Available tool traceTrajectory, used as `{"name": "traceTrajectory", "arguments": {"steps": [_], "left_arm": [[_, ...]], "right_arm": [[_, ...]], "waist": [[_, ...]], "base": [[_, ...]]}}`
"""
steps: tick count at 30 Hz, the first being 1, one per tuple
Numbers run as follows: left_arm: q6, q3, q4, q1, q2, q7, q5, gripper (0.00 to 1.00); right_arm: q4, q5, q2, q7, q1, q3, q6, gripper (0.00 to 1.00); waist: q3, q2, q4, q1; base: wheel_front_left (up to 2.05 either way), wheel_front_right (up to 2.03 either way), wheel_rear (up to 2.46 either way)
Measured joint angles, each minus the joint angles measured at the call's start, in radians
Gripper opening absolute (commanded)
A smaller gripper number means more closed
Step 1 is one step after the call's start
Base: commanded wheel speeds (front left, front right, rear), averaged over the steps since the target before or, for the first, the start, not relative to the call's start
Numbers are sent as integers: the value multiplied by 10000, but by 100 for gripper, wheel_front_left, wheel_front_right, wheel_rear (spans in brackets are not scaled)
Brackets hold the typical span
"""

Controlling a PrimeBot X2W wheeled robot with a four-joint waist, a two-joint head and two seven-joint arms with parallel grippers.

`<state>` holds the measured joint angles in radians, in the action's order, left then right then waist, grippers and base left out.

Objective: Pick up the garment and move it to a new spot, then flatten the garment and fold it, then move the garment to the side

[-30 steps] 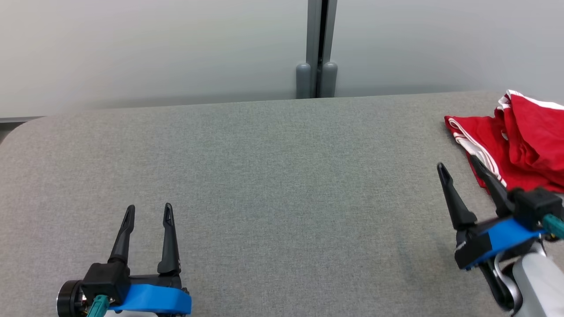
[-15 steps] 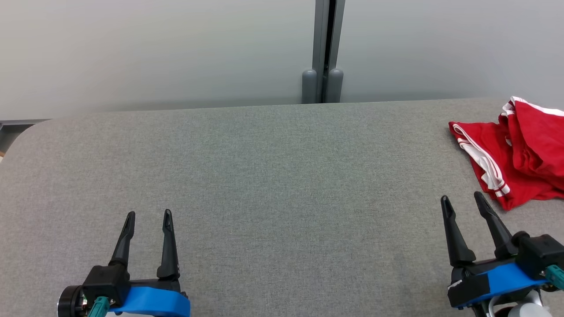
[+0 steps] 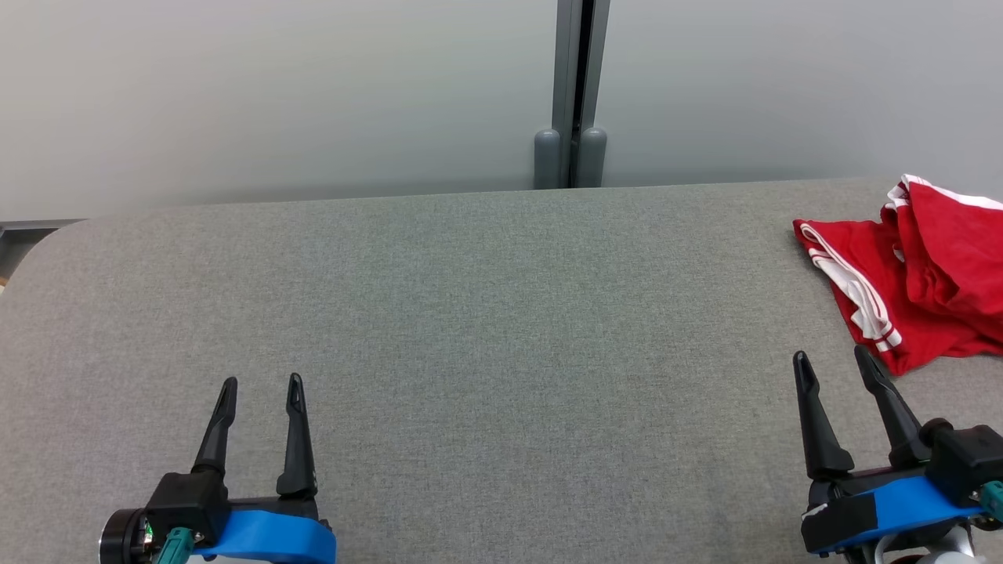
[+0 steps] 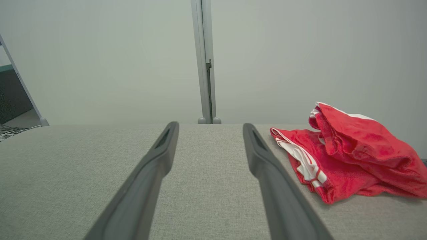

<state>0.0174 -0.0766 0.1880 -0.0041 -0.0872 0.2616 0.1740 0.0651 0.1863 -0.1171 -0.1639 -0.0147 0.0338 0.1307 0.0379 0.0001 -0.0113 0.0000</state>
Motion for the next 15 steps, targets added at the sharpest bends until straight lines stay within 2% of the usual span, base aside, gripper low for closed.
{"name": "traceTrajectory", "arguments": {"steps": [10,11,15], "left_arm": [[-50,0,82,-1,-4,0,-61,100],[-104,10,56,-1,0,0,-65,0],[-109,-8,407,141,38,-48,-59,0]], "right_arm": [[-19,-12,73,42,30,29,0,100],[-17,-12,73,42,31,31,0,0],[353,-6,144,48,70,-8,2,0]], "waist": [[20,-1,-5,0],[26,0,-5,0],[27,0,-6,0]], "base": [[0,0,0],[0,0,0],[0,0,0]]}}
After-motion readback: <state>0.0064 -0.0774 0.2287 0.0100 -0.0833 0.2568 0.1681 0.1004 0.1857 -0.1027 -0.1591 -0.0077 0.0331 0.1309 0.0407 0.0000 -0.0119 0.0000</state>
